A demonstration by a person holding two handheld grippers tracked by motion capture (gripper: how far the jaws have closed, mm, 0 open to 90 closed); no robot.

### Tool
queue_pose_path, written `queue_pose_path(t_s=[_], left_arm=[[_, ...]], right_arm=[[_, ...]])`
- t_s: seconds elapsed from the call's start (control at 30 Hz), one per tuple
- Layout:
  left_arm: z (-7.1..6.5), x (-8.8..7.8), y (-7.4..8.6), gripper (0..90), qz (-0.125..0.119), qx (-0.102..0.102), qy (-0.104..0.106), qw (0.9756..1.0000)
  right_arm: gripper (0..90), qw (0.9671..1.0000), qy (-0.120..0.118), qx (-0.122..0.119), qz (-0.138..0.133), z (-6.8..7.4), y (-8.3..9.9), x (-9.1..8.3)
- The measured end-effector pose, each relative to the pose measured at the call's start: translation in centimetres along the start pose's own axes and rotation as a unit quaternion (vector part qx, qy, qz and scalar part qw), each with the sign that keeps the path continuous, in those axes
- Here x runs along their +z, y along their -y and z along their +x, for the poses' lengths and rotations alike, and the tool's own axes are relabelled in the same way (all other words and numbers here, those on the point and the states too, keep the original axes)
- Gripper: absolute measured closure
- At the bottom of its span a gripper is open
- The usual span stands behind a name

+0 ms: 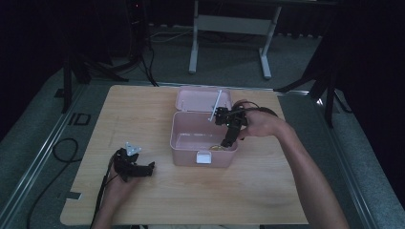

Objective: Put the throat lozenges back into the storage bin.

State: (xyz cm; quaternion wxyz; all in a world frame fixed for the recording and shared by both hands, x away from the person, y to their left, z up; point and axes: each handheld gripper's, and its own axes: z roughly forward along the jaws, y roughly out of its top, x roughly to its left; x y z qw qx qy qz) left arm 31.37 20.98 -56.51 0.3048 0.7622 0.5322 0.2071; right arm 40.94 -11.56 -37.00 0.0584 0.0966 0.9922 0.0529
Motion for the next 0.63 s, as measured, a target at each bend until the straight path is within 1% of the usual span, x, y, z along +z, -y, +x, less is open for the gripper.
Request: queue_pose_path(t_s=[0.1,0.2,0.3,0.37,0.5,0.63], left_arm=[[0.0,0.0,0.0,0.8,0.000,0.000,0.000,1.0000],[0.0,0.0,0.0,0.8,0.000,0.000,0.000,1.0000],[0.0,0.0,0.0,0.8,0.000,0.000,0.000,1.0000],[0.0,0.0,0.0,0.8,0.000,0.000,0.000,1.0000],[0.0,0.0,0.0,0.8,0.000,0.000,0.000,1.0000],[0.0,0.0,0.0,0.8,0.000,0.000,0.000,1.0000]], right_arm=[[15.9,1.0000,0.003,0.006,-0.007,0.1,0.7,-0.5],[15.9,0.9999,0.009,0.011,-0.006,0.1,1.5,-0.8],[16.0,0.9997,0.008,0.018,-0.011,0.1,2.5,-1.0],[16.0,0.9997,0.010,0.021,-0.010,0.2,3.0,-1.1],[16.0,0.9995,0.007,0.028,-0.011,0.4,4.2,-1.0],[16.0,0.9992,0.010,0.034,-0.018,0.6,5.2,-0.8]])
